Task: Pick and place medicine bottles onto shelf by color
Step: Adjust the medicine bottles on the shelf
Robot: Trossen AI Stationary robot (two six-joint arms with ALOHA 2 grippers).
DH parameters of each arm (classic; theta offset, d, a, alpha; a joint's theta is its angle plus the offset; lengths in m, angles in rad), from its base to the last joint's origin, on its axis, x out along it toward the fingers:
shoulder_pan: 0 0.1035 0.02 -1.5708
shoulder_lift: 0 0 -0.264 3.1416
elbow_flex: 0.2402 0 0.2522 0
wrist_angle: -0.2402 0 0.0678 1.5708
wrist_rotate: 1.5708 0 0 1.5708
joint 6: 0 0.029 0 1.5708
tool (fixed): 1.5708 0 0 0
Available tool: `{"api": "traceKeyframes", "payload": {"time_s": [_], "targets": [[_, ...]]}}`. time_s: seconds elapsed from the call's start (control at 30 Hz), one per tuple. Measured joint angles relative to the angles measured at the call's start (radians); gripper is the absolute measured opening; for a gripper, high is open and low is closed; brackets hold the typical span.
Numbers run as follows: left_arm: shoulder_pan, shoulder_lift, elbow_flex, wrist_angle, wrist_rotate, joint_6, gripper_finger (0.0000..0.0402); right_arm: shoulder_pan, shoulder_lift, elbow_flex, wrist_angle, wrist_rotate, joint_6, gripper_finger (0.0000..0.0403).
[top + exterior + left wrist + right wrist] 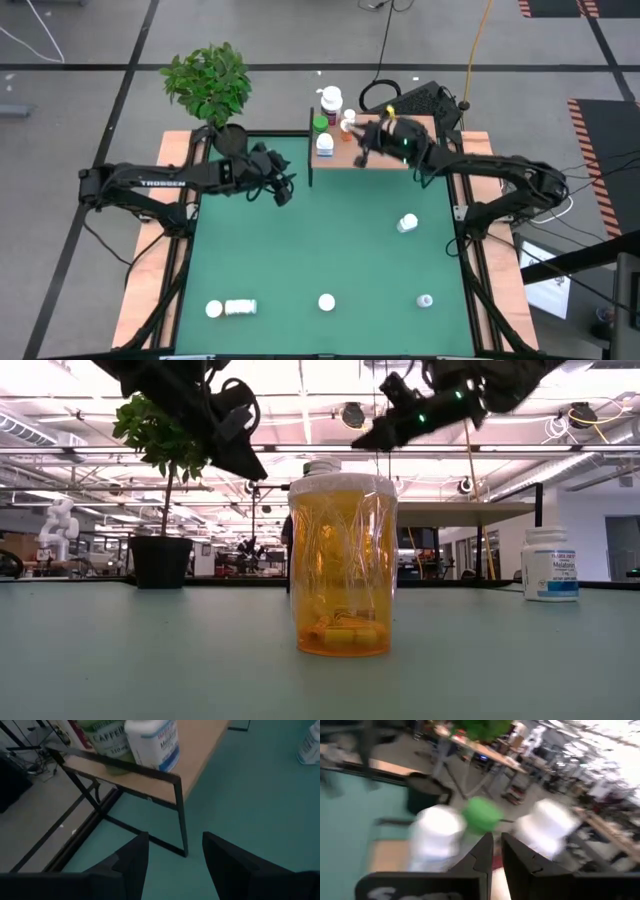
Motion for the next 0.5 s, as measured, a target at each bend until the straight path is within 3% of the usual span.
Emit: {"api": "traceKeyframes", "payload": {"time_s": [0.27, 0.5], "targets": [[0.0, 0.0, -0.048, 0.061, -0.022, 0.0, 0.0187, -0.156, 0.117, 0.366, -0.289, -0.055, 0.013, 0.0029], [0.0, 0.0, -0.048, 0.057, -0.023, 0.001, 0.0187, -0.26, 0.208, 0.418, -0.351, -0.134, 0.12, 0.0029]]}}
